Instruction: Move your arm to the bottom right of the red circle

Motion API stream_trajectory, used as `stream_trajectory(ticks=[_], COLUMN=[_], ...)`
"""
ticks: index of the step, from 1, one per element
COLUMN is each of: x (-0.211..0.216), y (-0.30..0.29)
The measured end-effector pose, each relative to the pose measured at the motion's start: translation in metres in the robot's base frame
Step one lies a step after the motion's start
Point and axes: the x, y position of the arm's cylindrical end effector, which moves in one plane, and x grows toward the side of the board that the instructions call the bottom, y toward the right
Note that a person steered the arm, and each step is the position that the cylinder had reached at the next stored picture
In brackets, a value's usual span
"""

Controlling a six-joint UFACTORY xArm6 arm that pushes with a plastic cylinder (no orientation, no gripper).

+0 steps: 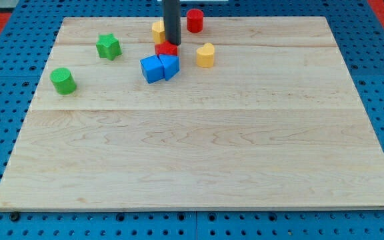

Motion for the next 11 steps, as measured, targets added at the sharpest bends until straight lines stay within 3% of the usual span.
stream_trajectory(ticks=[1,2,4,6,7,8,9,10,11], x=[0.000,-0.041,-0.093,-0.091,-0.086,-0.034,0.008,0.006,0.005], y=[-0.050,-0.073,-0.071,0.059,0.075,0.123,0.128,0.185,0.206])
